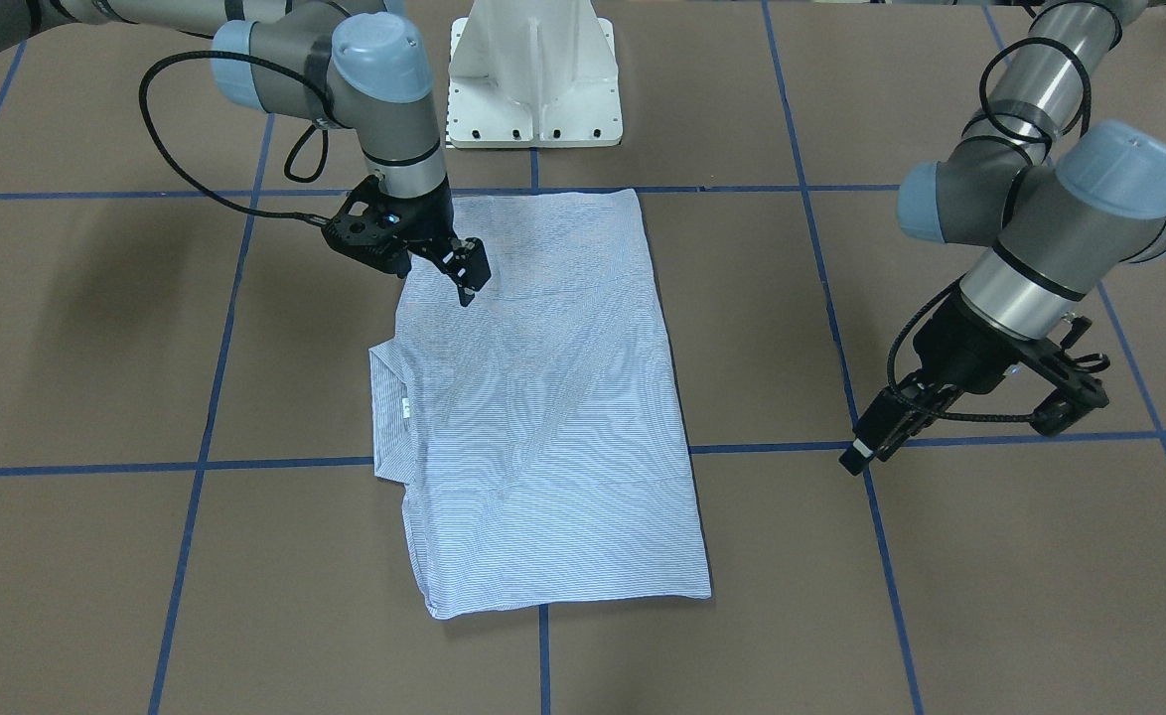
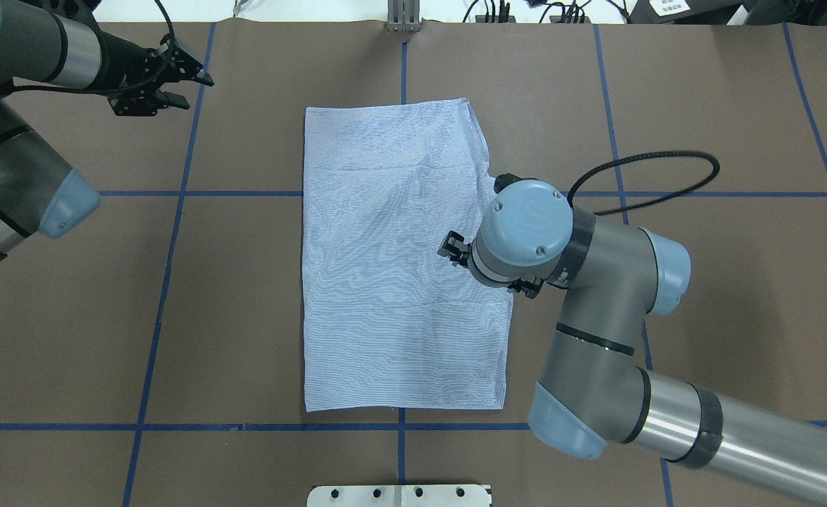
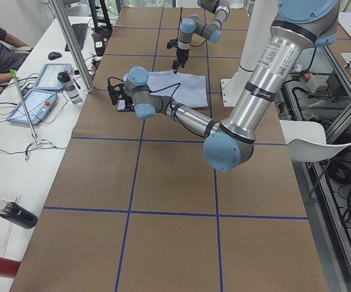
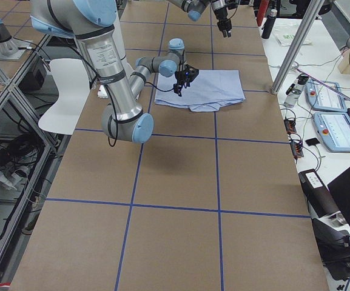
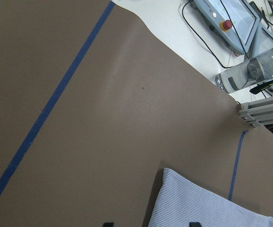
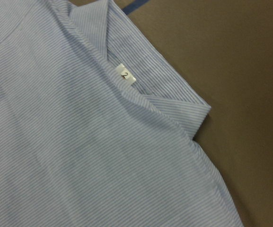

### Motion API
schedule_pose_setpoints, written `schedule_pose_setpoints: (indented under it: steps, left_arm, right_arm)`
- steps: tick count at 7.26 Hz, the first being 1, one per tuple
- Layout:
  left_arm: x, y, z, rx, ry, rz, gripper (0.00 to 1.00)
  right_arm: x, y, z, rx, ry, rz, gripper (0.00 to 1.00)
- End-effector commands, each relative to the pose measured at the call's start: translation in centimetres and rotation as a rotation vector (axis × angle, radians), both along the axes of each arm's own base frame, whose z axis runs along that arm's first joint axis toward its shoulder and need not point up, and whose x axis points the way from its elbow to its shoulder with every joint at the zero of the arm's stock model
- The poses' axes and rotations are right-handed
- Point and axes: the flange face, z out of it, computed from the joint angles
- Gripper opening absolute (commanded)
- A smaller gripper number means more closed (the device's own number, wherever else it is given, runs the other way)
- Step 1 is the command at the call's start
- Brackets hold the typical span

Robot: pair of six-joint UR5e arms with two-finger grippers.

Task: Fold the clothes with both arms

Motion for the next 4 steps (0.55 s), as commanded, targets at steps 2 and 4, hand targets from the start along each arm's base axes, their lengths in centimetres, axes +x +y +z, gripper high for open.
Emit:
schedule_pose_setpoints:
  steps: [2, 4]
  left_arm:
    - [0.1, -0.1, 0.1, -0.002, -0.002, -0.004, 0.62]
    - [0.1, -0.1, 0.1, -0.002, -0.002, -0.005, 0.62]
  right_arm:
    - [-0.8, 8.2, 0.9, -0.170, -0.100, 0.236, 0.92]
    - [-1.2, 10.3, 2.8, -0.288, -0.143, 0.317, 0.84]
